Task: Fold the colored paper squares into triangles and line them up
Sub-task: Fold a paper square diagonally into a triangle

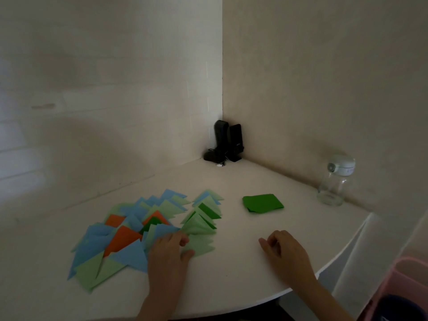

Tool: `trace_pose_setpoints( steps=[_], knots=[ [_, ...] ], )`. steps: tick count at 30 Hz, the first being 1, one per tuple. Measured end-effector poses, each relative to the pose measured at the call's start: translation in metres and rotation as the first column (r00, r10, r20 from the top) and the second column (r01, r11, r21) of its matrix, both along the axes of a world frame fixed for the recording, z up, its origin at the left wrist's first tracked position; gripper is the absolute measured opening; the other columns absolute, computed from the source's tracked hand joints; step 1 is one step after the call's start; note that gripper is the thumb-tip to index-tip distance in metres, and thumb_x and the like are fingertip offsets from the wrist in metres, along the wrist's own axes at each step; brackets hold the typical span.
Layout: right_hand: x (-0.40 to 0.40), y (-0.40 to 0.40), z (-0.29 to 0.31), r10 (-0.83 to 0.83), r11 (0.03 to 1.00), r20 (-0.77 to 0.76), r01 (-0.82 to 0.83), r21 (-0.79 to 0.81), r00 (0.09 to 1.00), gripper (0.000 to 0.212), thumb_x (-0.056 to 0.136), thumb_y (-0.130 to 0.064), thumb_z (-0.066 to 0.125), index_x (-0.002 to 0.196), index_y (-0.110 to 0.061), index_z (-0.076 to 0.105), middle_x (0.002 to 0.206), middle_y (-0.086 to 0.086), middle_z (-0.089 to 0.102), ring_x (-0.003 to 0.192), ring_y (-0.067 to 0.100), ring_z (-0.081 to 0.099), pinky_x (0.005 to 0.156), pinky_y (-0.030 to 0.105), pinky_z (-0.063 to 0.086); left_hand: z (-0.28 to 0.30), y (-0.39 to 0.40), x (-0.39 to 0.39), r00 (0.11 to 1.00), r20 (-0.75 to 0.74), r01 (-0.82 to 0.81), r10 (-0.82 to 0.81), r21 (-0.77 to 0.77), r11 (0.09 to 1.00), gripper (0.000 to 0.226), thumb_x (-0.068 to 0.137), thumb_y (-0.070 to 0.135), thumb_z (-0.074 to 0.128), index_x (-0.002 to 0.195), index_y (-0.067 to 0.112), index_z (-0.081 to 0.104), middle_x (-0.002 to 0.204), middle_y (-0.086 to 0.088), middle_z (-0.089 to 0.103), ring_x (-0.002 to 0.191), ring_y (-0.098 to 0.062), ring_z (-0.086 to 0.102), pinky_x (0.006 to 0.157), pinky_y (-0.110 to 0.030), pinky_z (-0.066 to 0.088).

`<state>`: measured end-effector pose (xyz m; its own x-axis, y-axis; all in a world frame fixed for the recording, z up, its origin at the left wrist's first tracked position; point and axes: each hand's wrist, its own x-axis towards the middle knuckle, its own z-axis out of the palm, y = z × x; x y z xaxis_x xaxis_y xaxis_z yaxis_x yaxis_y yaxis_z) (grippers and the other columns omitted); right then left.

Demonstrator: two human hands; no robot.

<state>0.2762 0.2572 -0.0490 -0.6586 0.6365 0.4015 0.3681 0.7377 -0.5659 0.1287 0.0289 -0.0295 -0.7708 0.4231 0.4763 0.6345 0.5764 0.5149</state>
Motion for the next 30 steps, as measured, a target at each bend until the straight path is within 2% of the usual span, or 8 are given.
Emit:
trace_pose_setpoints(
  steps=[8, 13, 17, 19, 22, 24, 27, 30],
  knots=[
    [0.001, -0.001, 0.004, 0.01, 0.999, 0.021, -0.009, -0.039, 1.0, 0.029, 0.084, -0.034, 0.065, 0.066, -0.033, 0.043, 0.067, -0.01, 0.046, 0.059, 0.003, 0.045, 0.055, 0.012, 0.031, 0.001, 0.003, -0.001, 0.999, -0.028, 0.03, -0.028, 0.072, 0.997, 0.039, 0.058, 0.008, 0.085, 0.079, 0.025, 0.058, 0.075, 0.014, 0.054, 0.075, -0.016, 0.051, 0.064, -0.034, 0.046],
    [-0.004, 0.006, 0.018, 0.051, 0.988, 0.04, -0.045, -0.145, 0.998, 0.015, 0.084, -0.035, 0.066, 0.076, -0.029, 0.054, 0.081, -0.011, 0.056, 0.064, 0.003, 0.05, 0.06, 0.014, 0.035, 0.013, 0.029, 0.018, 0.993, -0.086, 0.092, -0.082, 0.121, 0.988, 0.036, 0.06, 0.0, 0.081, 0.076, 0.022, 0.058, 0.075, 0.011, 0.056, 0.072, -0.017, 0.05, 0.06, -0.031, 0.043],
    [-0.022, 0.023, 0.03, 0.006, 1.0, -0.016, -0.006, -0.007, 1.0, 0.014, 0.079, -0.036, 0.071, 0.083, -0.029, 0.06, 0.087, -0.009, 0.058, 0.065, 0.002, 0.049, 0.063, 0.019, 0.037, 0.013, 0.062, 0.04, 0.981, -0.086, 0.181, -0.171, 0.122, 0.976, 0.03, 0.067, 0.006, 0.075, 0.078, 0.025, 0.056, 0.077, 0.012, 0.056, 0.073, -0.014, 0.049, 0.062, -0.034, 0.046],
    [-0.035, 0.032, 0.035, -0.022, 0.999, 0.001, 0.022, 0.045, 1.0, 0.021, 0.077, -0.036, 0.073, 0.092, -0.023, 0.066, 0.095, -0.006, 0.059, 0.074, 0.008, 0.053, 0.065, 0.022, 0.039, 0.009, 0.078, 0.046, 0.973, -0.072, 0.228, -0.221, 0.117, 0.967, 0.023, 0.071, 0.011, 0.068, 0.078, 0.027, 0.053, 0.076, 0.012, 0.053, 0.073, -0.013, 0.048, 0.063, -0.035, 0.046],
    [-0.056, 0.043, 0.041, -0.021, 0.997, 0.058, 0.016, 0.078, 0.998, 0.033, 0.076, -0.038, 0.072, 0.104, -0.021, 0.068, 0.106, -0.003, 0.056, 0.095, 0.017, 0.056, 0.081, 0.029, 0.046, 0.001, 0.098, 0.05, 0.963, -0.065, 0.267, -0.262, 0.077, 0.961, 0.02, 0.074, 0.015, 0.064, 0.078, 0.029, 0.051, 0.075, 0.013, 0.051, 0.072, -0.01, 0.045, 0.062, -0.032, 0.044],
    [-0.067, 0.046, 0.044, -0.003, 0.995, 0.133, -0.011, 0.103, 0.991, 0.035, 0.078, -0.042, 0.069, 0.109, -0.024, 0.068, 0.112, -0.004, 0.054, 0.104, 0.016, 0.051, 0.092, 0.03, 0.041, -0.003, 0.105, 0.049, 0.963, -0.042, 0.268, -0.266, 0.066, 0.961, 0.019, 0.077, 0.016, 0.064, 0.078, 0.029, 0.05, 0.075, 0.014, 0.05, 0.075, -0.008, 0.043, 0.063, -0.029, 0.043],
    [-0.077, 0.048, 0.043, -0.013, 0.989, 0.17, -0.013, 0.148, 0.985, 0.033, 0.08, -0.043, 0.066, 0.106, -0.024, 0.07, 0.112, -0.004, 0.054, 0.106, 0.016, 0.049, 0.093, 0.03, 0.037, -0.008, 0.109, 0.043, 0.966, -0.005, 0.257, -0.257, 0.061, 0.964, 0.019, 0.078, 0.016, 0.065, 0.078, 0.029, 0.052, 0.075, 0.015, 0.05, 0.076, -0.007, 0.043, 0.064, -0.026, 0.042],
    [-0.083, 0.05, 0.035, -0.015, 0.983, 0.155, -0.014, 0.183, 0.988, 0.025, 0.082, -0.041, 0.066, 0.098, -0.023, 0.073, 0.107, -0.004, 0.055, 0.1, 0.016, 0.051, 0.087, 0.029, 0.042, -0.012, 0.108, 0.037, 0.968, 0.016, 0.249, -0.25, 0.055, 0.967, 0.018, 0.078, 0.017, 0.065, 0.078, 0.03, 0.052, 0.074, 0.017, 0.049, 0.075, -0.005, 0.042, 0.063, -0.023, 0.04]
  ],
)
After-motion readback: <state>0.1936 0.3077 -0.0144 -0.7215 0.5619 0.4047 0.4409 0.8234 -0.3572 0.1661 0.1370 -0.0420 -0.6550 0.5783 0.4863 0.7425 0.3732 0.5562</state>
